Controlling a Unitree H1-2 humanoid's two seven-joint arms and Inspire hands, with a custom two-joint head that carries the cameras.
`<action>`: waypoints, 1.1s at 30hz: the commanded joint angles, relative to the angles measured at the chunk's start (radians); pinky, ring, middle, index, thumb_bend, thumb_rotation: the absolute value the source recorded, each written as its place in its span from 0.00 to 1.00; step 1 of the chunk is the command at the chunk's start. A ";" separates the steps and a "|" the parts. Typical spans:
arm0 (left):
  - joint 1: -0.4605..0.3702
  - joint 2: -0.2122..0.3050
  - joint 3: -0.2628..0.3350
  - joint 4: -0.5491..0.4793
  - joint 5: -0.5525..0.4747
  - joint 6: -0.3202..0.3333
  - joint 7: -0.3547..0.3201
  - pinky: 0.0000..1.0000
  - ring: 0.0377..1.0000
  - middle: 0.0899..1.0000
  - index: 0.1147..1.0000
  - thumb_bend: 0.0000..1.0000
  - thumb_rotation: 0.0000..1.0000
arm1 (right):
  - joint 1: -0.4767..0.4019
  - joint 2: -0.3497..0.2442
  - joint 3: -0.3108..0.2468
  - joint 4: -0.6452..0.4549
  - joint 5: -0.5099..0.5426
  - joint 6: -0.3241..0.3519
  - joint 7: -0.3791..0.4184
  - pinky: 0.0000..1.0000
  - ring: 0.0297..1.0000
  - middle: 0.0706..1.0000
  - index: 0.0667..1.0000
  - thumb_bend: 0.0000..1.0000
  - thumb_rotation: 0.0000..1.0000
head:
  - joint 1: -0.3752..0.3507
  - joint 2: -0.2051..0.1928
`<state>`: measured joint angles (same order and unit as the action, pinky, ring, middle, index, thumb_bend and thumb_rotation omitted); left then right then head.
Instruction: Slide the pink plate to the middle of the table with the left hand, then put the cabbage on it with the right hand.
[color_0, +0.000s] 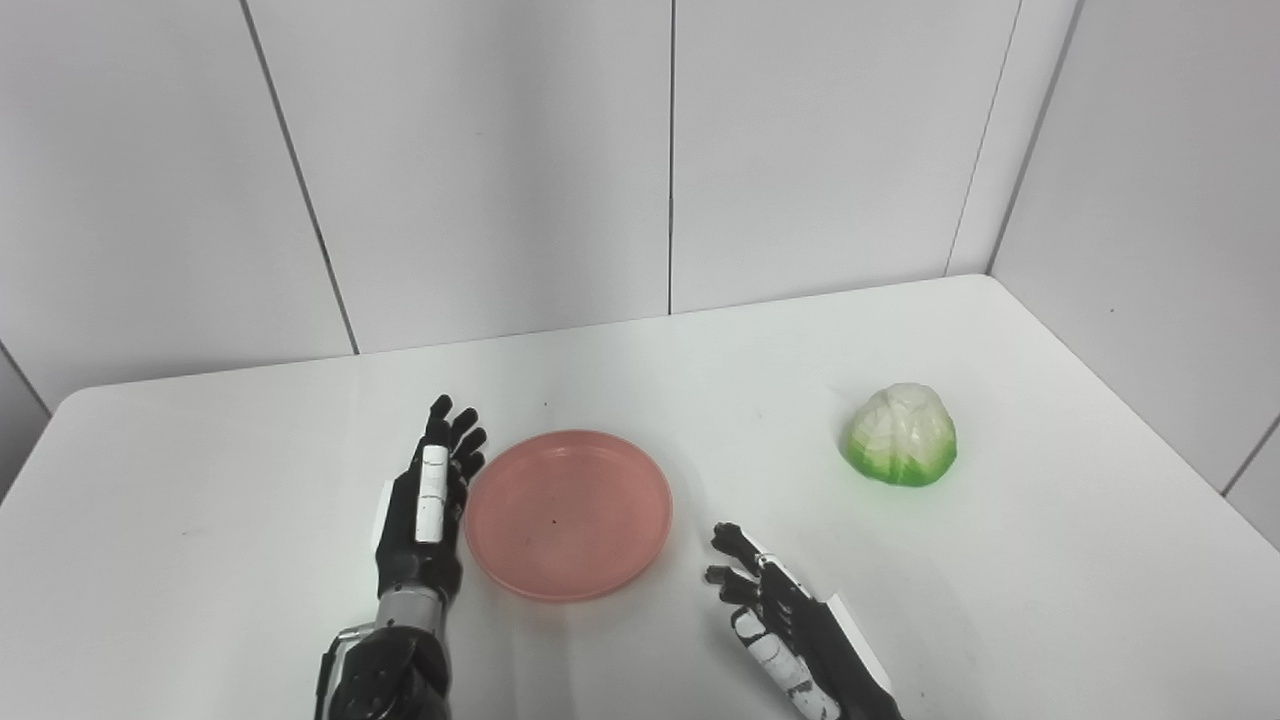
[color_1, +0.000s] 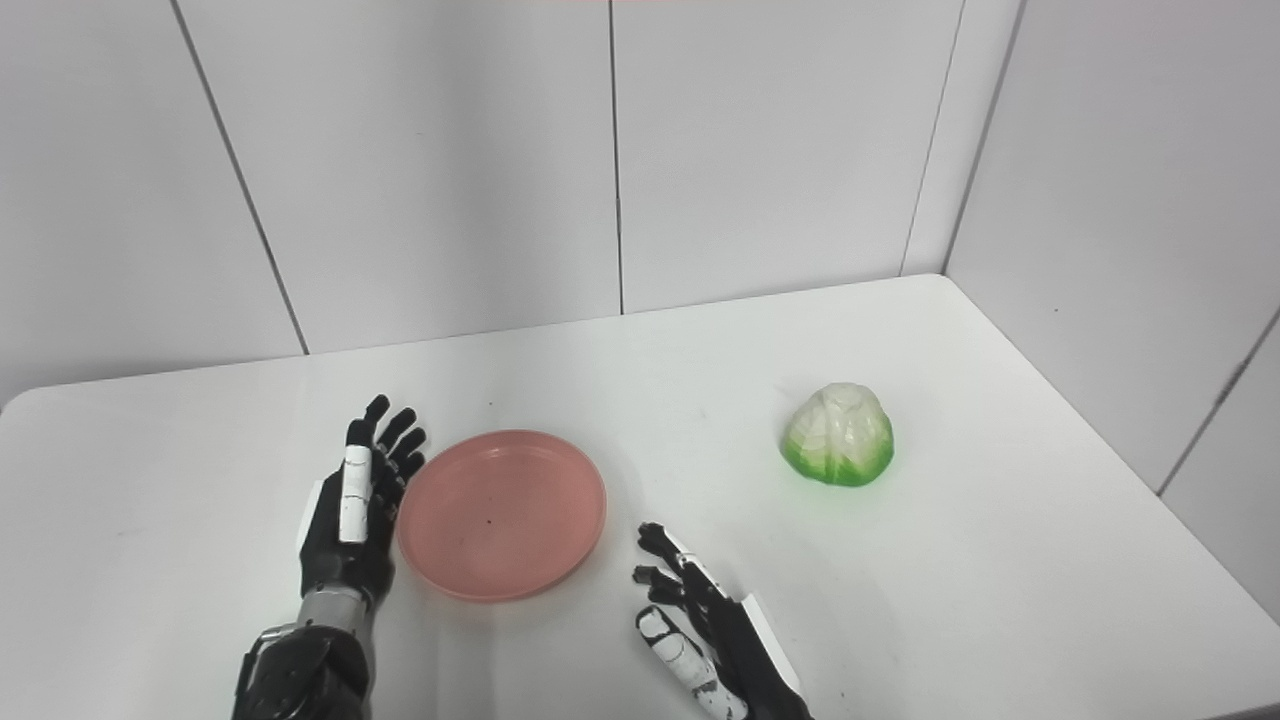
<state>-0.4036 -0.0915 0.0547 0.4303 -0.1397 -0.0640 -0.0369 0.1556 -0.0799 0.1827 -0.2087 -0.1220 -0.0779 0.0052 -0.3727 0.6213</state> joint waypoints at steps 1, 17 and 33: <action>-0.006 0.009 0.005 0.006 -0.013 0.019 -0.007 0.96 0.91 0.91 0.94 0.91 0.90 | -0.011 0.057 0.001 -0.001 -0.006 -0.012 -0.016 0.83 0.83 0.91 0.89 0.82 0.94 | -0.001 -0.001; 0.009 0.017 0.009 -0.009 -0.026 0.032 -0.036 0.95 0.91 0.89 0.91 0.88 0.92 | -0.009 0.059 -0.031 -0.190 -0.246 -0.040 -0.155 0.84 0.91 0.92 0.95 0.87 0.81 | -0.011 -0.002; 0.015 -0.012 -0.005 0.015 -0.028 0.032 -0.039 0.94 0.92 0.91 0.92 0.89 0.91 | -0.220 -0.036 -0.212 -0.411 -0.235 0.104 -0.083 0.70 0.85 0.92 1.00 0.97 0.65 | -0.028 -0.023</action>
<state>-0.4005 -0.0910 0.0591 0.4276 -0.1616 -0.0596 -0.0713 -0.0443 -0.0951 -0.0087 -0.5873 -0.3612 0.0109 -0.0876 -0.4004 0.5998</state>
